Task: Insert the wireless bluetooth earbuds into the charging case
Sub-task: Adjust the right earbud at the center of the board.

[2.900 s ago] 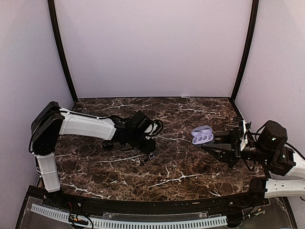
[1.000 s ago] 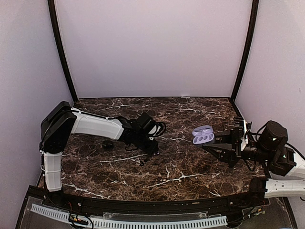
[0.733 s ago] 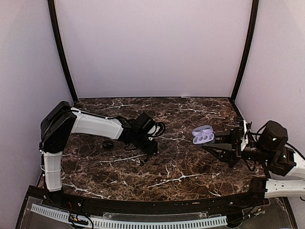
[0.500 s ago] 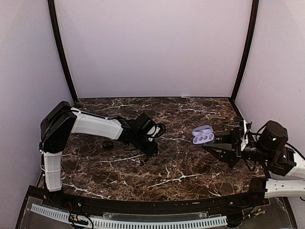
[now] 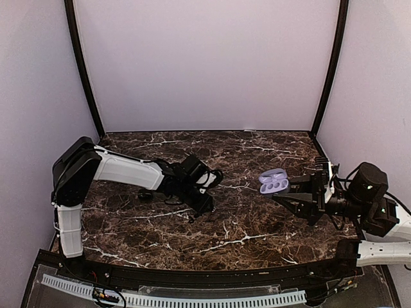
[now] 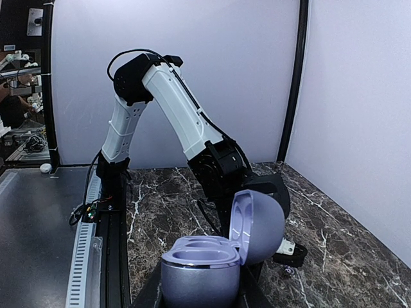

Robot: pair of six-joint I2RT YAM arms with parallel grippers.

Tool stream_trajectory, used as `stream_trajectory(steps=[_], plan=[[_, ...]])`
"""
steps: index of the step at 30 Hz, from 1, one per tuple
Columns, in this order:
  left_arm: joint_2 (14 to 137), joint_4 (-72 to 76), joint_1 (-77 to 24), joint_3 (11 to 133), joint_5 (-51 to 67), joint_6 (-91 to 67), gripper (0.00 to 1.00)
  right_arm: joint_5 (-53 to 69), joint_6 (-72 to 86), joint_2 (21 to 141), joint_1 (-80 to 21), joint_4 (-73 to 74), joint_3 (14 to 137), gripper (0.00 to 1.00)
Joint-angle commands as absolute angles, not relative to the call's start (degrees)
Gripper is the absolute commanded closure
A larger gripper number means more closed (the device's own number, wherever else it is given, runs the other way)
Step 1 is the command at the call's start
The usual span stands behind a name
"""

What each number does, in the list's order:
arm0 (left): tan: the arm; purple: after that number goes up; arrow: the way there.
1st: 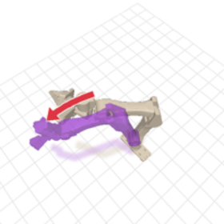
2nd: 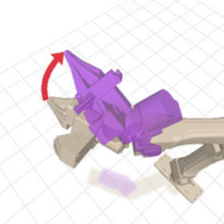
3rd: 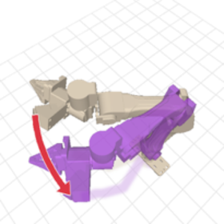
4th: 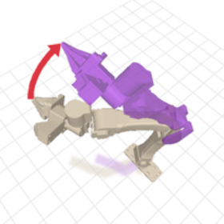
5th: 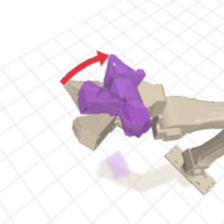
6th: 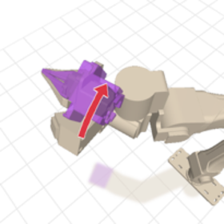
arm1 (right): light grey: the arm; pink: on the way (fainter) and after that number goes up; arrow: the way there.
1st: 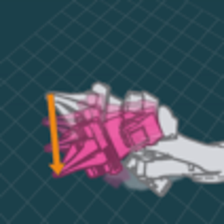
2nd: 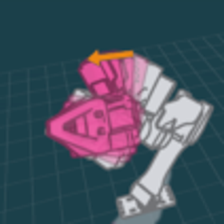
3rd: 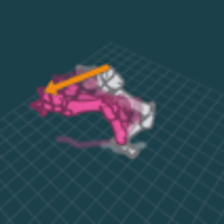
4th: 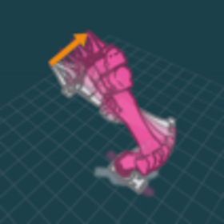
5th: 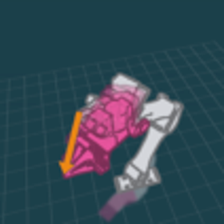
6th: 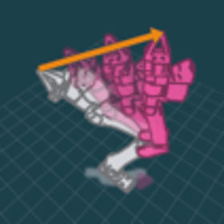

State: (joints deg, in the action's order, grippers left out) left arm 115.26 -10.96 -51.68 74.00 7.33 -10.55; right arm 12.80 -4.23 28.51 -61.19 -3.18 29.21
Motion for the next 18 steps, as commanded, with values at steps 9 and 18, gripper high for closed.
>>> stream_trajectory(steps=[9, 18], plan=[[110.1, -14.5, -53.2, 73.1, 6.5, -8.0, 0.71, 12.3, -4.0, 28.0, -61.4, -5.2, 29.1, 1.0], [104.8, -17.3, -53.4, 69.2, 8.0, -7.8, 0.68, 12.3, -4.0, 27.9, -61.5, -5.0, 29.1, 1.0]])
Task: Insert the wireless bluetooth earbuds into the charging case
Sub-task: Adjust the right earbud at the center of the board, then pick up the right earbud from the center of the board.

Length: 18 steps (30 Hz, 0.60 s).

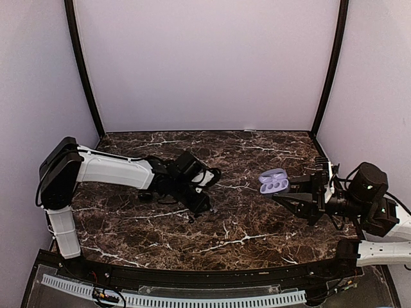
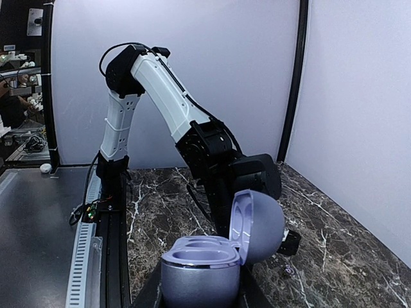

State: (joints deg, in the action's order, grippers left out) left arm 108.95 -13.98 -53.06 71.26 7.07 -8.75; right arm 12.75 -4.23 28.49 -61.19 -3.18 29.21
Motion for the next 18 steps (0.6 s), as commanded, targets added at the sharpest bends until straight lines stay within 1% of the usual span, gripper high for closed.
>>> stream_trajectory(steps=[1, 4, 5, 8, 11, 18], plan=[[103.9, -17.3, -53.4, 68.7, 7.6, -7.3, 0.67, 12.4, -4.0, 27.9, -61.5, -5.1, 29.1, 1.0], [103.5, -16.4, -52.5, 69.6, 9.4, -5.9, 0.59, 12.4, -4.0, 28.2, -61.5, -5.2, 29.1, 1.0], [103.9, -17.1, -52.0, 71.4, 9.6, -5.5, 0.59, 12.4, -4.0, 28.2, -61.4, -5.2, 29.2, 1.0], [107.7, -19.7, -51.7, 76.5, 9.1, -2.9, 0.6, 12.4, -4.0, 28.0, -61.5, -5.0, 29.1, 1.0], [111.5, -25.3, -51.7, 83.3, 9.7, 3.4, 0.61, 12.1, -4.0, 27.6, -61.4, -4.9, 29.1, 1.0], [116.1, -30.6, -51.3, 88.8, 12.1, 17.0, 0.64, 12.0, -3.6, 27.2, -61.5, -5.2, 29.0, 1.0]])
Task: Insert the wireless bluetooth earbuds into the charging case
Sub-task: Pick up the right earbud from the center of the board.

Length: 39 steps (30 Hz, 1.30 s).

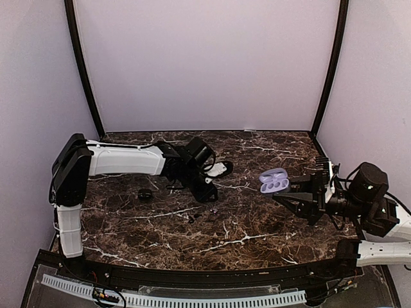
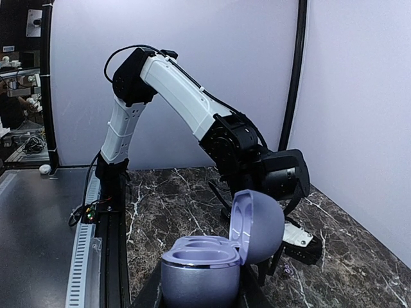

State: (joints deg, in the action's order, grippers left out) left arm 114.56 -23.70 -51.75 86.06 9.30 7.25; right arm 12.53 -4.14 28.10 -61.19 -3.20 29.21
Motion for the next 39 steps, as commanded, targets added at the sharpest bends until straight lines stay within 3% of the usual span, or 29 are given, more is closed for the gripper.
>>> stream_trajectory(steps=[1, 16, 39], plan=[[116.4, -31.6, -51.2, 89.9, 13.3, 18.9, 0.65, 12.0, -3.6, 27.2, -61.5, -5.2, 29.0, 1.0], [123.1, -33.0, -50.1, 94.7, 15.2, 28.2, 0.75, 12.1, -3.2, 26.8, -61.5, -5.4, 28.8, 1.0], [126.0, -37.5, -51.2, 94.4, 19.1, 29.6, 0.75, 11.3, -3.3, 27.1, -61.5, -5.1, 28.9, 1.0]])
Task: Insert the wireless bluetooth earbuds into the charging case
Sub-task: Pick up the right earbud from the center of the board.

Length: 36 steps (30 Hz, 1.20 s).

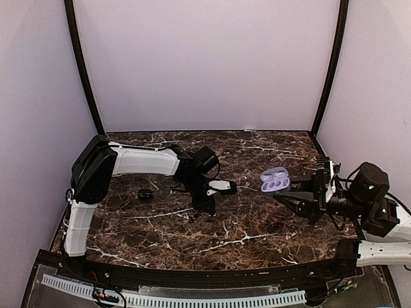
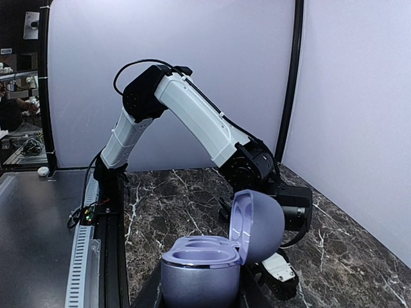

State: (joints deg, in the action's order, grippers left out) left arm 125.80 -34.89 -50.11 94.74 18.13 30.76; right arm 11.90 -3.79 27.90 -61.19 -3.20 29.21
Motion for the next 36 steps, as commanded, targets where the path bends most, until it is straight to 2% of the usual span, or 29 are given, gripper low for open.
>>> stream_trajectory(steps=[1, 10, 15, 19, 25, 36], plan=[[126.0, -37.4, -51.5, 93.6, 18.2, 29.3, 0.76, 11.2, -3.3, 27.1, -61.5, -5.1, 28.9, 1.0], [124.8, -33.4, -55.8, 86.7, 10.9, 26.2, 0.82, 10.0, -3.5, 26.6, -61.4, -4.4, 28.9, 1.0], [124.1, -31.3, -55.9, 84.5, 10.6, 25.0, 1.0, 10.0, -3.5, 26.7, -61.5, -4.8, 28.9, 1.0], [122.2, -30.3, -55.4, 84.9, 11.5, 23.1, 1.0, 9.8, -3.4, 27.0, -61.5, -4.9, 29.0, 1.0], [111.5, -23.7, -54.0, 82.0, 10.5, 19.0, 1.0, 8.2, -2.0, 26.9, -61.5, -6.2, 28.7, 1.0], [86.6, -2.8, -54.7, 67.0, -2.2, 9.2, 1.0, 11.0, -0.8, 30.7, -61.5, -12.9, 27.7, 1.0]])
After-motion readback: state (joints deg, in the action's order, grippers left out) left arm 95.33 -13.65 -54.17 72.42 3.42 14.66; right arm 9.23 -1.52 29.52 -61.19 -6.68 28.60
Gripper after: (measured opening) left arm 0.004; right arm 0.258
